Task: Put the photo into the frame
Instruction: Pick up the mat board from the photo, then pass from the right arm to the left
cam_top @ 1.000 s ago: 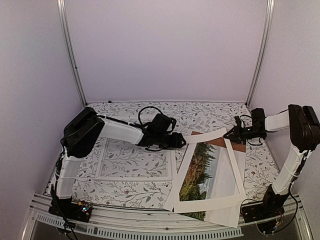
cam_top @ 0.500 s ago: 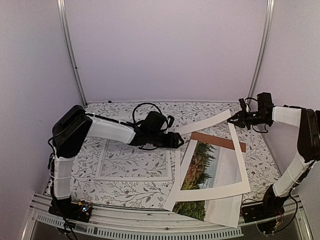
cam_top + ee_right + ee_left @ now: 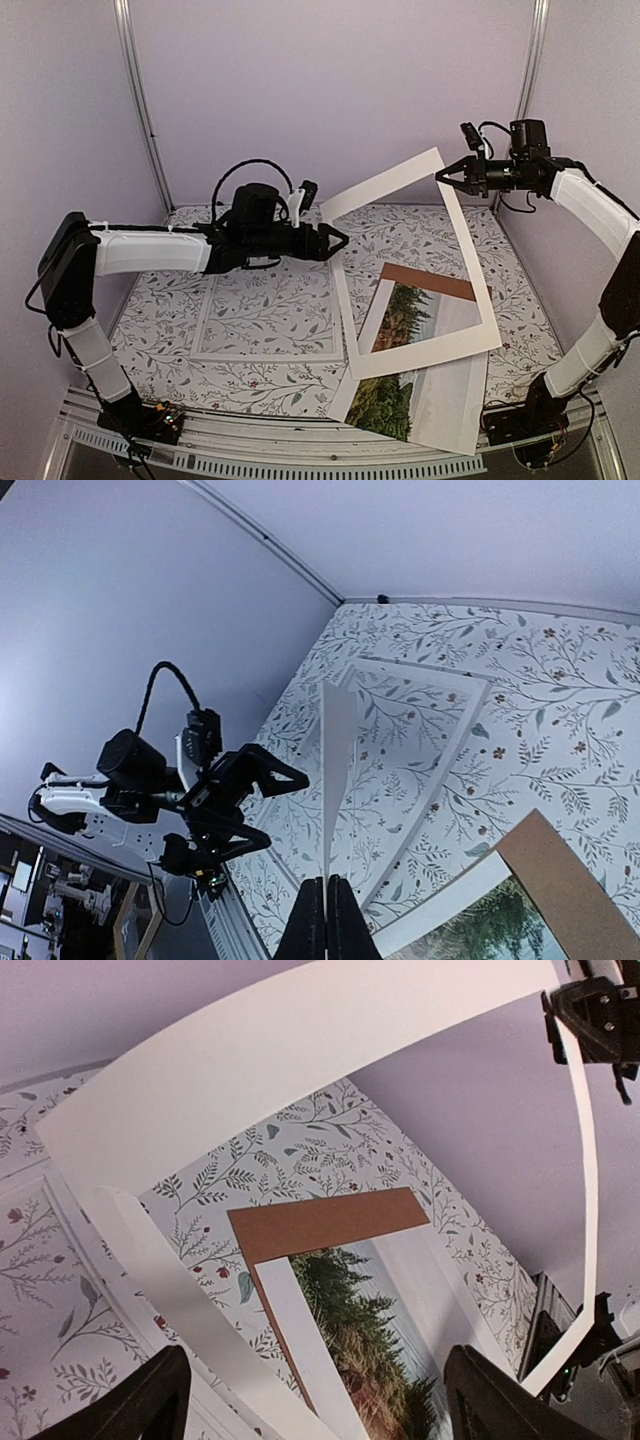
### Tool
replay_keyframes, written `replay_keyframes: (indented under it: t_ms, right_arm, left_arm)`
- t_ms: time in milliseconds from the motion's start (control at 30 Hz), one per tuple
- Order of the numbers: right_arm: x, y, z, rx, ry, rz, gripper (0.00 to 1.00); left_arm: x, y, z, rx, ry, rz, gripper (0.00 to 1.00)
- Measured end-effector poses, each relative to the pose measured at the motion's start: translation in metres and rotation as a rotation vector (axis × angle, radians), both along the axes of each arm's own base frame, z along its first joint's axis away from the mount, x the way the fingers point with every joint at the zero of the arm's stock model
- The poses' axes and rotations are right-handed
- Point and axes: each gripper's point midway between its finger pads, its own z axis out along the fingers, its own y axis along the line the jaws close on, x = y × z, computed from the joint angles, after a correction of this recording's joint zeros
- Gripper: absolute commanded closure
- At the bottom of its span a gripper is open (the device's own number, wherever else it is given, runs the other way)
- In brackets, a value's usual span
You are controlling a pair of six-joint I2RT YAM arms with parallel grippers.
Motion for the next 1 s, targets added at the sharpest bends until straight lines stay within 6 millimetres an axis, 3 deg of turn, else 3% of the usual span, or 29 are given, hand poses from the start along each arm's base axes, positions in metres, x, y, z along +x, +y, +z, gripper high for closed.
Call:
replay_keyframes:
  t_ms: [100,267,433,633,867,1000]
  right_arm:
    - [-0.010,0.018,0.031,0.038,-0.054,0.072,1.00]
    - [-0.021,0.030,0.071,0.099,-0.102,0.133,1.00]
    - [-0.029,0.037,0.101,0.149,-0.135,0.173,1.00]
    - [-0.032,0.041,0.116,0.200,-0.130,0.198,1.00]
    - [-0.034,0.043,0.129,0.244,-0.123,0.210,1.00]
    - [-0.035,0.043,0.134,0.259,-0.117,0.212,1.00]
  left_arm:
    - [0.005,0.020,0.009,-0.011,-0.019,0.011,0.10]
    - [0.007,0.062,0.011,-0.036,-0.025,0.041,0.10]
    - [0.004,0.081,0.019,-0.088,-0.052,0.027,0.10]
    - [-0.004,0.071,0.029,-0.168,-0.093,-0.063,0.11]
    - [0.007,0.053,0.018,-0.212,-0.088,-0.113,0.12]
    - [0.015,0.042,0.023,-0.248,-0.101,-0.147,0.22]
